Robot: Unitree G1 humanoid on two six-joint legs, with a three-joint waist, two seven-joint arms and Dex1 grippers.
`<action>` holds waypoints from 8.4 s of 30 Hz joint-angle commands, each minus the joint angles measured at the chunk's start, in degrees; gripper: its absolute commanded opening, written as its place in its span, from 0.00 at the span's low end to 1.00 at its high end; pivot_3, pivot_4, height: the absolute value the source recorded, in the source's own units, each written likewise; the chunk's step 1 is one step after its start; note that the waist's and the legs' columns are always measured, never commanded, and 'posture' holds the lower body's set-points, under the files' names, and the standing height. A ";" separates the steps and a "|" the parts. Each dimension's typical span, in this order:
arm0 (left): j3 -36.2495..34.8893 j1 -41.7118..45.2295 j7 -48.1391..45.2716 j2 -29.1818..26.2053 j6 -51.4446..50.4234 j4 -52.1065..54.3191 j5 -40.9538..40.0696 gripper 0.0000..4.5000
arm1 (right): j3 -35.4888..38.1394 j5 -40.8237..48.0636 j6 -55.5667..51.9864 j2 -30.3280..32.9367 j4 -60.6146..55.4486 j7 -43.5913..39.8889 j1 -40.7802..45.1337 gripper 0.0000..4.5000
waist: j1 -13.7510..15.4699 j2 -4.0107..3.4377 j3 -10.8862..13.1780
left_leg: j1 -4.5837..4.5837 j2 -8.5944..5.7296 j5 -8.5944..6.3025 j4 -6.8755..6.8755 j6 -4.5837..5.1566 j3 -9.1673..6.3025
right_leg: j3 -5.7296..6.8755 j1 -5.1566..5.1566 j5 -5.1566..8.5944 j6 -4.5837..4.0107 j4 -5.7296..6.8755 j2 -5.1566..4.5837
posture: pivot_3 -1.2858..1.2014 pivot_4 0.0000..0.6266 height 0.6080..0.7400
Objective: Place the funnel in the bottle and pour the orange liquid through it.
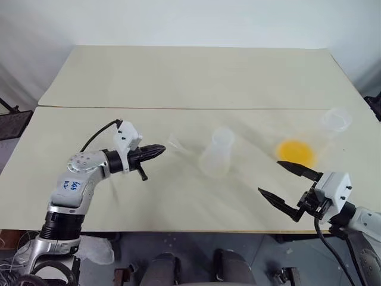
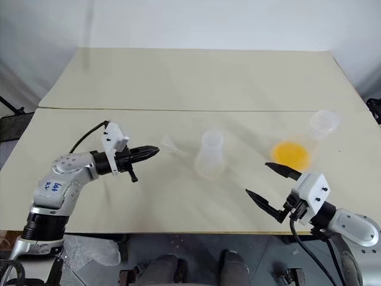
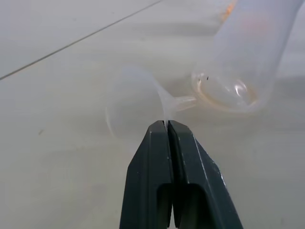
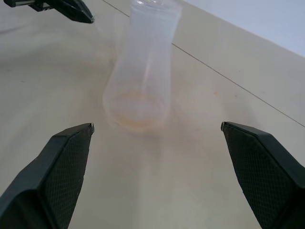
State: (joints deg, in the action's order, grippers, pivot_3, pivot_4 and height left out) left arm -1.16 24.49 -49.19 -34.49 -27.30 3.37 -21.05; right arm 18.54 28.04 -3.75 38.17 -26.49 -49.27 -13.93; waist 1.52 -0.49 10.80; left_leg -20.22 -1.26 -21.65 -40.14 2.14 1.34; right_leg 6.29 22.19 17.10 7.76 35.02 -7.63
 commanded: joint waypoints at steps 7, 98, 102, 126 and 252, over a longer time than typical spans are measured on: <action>-1.18 1.97 -0.89 -0.30 1.25 -0.64 -0.38 0.65 | 1.80 0.35 1.33 -0.41 -1.36 0.33 -1.01 1.00 | -0.03 0.00 0.00 | 0.01 0.02 0.00 0.00 0.00 0.00 | -0.01 0.00 0.00 0.00 0.02 0.01 | 0.52 0.24 1.00; 9.85 52.95 -43.31 10.65 51.98 -54.75 10.22 0.01 | 5.15 4.88 -7.35 -3.54 -14.29 10.61 -1.67 1.00 | 0.03 0.10 0.05 | -0.25 -0.04 0.02 -0.04 0.17 0.33 | 0.03 0.31 -0.05 0.10 0.09 0.02 | 0.52 0.24 1.00; 10.20 52.86 -43.13 10.27 52.19 -54.41 10.16 0.01 | 5.29 4.46 -7.08 -3.62 -14.13 10.44 -1.90 1.00 | 0.04 0.10 0.05 | -0.25 -0.04 0.02 -0.04 0.17 0.32 | 0.03 0.31 -0.05 0.10 0.09 0.02 | 0.52 0.24 1.00; 16.99 50.54 -43.31 7.33 52.15 -50.12 8.75 0.01 | 4.91 3.38 -6.15 -3.38 -11.79 9.04 -1.48 1.00 | 0.01 0.09 0.05 | -0.25 -0.04 0.02 -0.07 0.18 0.31 | 0.02 0.32 -0.06 0.11 0.11 0.02 | 0.52 0.24 1.00; 1.47 2.17 -13.90 4.59 13.64 -2.27 -6.96 0.99 | 10.65 -3.45 -16.33 -3.18 11.63 25.16 22.59 1.00 | -0.26 -0.10 -0.06 | -0.01 0.00 -0.03 -0.22 0.18 0.51 | -0.39 0.33 -0.04 0.07 0.48 -0.01 | 0.52 0.24 1.00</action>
State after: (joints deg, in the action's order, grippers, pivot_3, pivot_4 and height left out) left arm 0.94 26.15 -63.29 -29.96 -14.22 -0.72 -27.89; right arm 28.81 24.92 -21.91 33.53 -14.82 -23.60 7.84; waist 1.26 -0.59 10.74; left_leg -20.24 -1.26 -21.68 -40.36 2.33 1.85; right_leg 5.91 22.52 17.06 7.83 35.51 -7.64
